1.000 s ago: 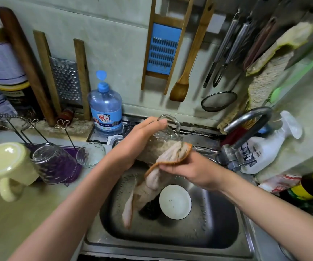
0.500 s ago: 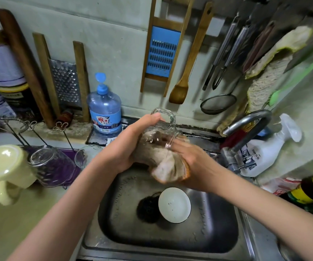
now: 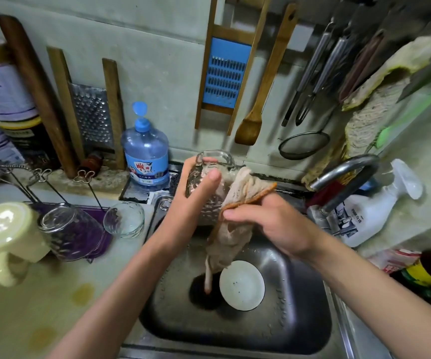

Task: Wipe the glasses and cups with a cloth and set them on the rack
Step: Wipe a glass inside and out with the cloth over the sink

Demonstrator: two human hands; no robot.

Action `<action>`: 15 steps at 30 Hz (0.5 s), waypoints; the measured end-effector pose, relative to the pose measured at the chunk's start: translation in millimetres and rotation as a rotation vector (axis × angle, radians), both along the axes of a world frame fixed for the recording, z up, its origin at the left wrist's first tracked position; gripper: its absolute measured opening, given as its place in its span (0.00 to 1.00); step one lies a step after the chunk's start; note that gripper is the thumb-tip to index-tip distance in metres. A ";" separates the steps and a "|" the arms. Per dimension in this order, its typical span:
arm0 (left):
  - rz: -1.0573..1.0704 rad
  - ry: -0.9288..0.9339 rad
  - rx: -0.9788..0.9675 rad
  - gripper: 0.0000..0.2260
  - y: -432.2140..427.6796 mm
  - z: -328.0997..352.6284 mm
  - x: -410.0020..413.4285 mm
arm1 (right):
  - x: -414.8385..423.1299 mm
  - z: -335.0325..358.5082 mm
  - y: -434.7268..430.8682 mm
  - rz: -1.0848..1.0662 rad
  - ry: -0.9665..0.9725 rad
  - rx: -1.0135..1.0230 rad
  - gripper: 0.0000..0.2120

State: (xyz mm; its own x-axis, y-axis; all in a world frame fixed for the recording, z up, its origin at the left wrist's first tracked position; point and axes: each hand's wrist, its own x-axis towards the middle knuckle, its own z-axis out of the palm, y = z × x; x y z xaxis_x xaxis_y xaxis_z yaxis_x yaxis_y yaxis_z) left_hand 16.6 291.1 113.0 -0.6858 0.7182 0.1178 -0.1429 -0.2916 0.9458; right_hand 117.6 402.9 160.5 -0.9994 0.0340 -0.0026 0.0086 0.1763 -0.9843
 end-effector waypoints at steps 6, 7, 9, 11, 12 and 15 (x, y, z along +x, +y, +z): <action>-0.121 0.132 -0.154 0.22 -7.2 7.2 -9.8 | 6.6 -24.0 5.8 0.075 0.193 0.960 0.12; -0.140 0.164 -0.193 0.21 -7.2 8.7 -11.6 | 8.7 -31.1 5.2 0.055 0.217 1.061 0.14; -0.171 0.240 -0.267 0.20 -6.8 10.0 -12.9 | 10.5 -38.6 -1.4 -0.026 0.116 1.037 0.16; -0.166 0.275 -0.321 0.20 -6.4 13.0 -12.6 | 11.4 -40.4 -8.7 -0.128 0.007 0.914 0.16; -0.157 0.289 -0.343 0.20 -5.9 14.8 -13.7 | 11.1 -41.2 -11.1 -0.168 -0.001 0.889 0.16; -0.125 0.321 -0.373 0.21 -3.1 19.0 -17.2 | 6.9 -35.6 -11.9 -0.123 0.004 0.899 0.20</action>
